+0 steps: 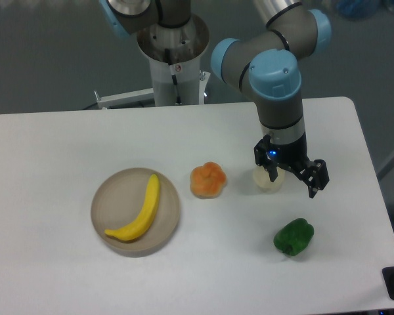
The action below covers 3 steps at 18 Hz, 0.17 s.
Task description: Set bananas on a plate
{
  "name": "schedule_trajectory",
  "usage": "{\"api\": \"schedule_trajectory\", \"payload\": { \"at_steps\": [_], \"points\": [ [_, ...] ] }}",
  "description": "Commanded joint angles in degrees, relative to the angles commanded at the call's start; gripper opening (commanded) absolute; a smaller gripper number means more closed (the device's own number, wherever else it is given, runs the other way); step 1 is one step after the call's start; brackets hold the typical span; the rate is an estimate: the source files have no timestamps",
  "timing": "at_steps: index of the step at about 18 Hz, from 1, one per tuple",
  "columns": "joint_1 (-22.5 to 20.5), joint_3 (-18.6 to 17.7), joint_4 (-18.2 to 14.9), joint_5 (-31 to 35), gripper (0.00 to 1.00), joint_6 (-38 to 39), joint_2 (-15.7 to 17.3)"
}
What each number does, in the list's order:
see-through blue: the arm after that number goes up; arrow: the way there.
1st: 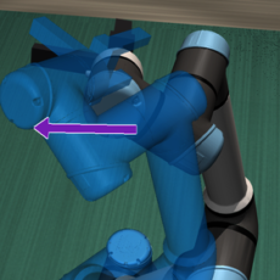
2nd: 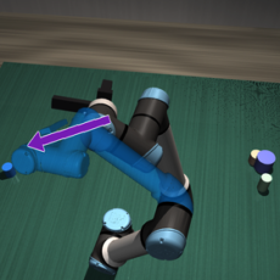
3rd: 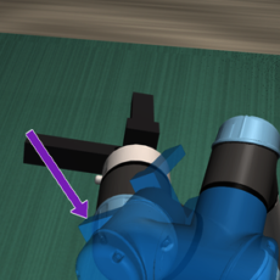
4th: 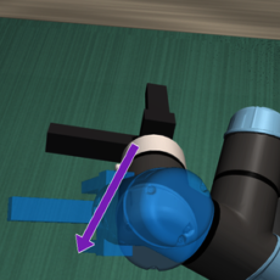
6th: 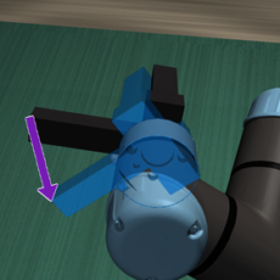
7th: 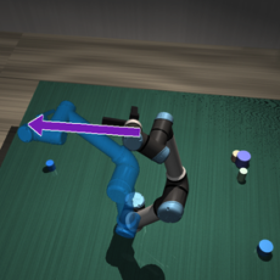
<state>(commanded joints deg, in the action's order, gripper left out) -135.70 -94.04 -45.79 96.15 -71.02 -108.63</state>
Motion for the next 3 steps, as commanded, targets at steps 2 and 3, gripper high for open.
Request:
{"api": "schedule_trajectory", "payload": {
  "at_steps": [2,3],
  "points": [
    [0.0,-0.09,0.0,-0.09,1.0,0.0,-0.09],
    [0.0,-0.17,0.0,-0.09,1.0,0.0,-0.09]
  ]
}}
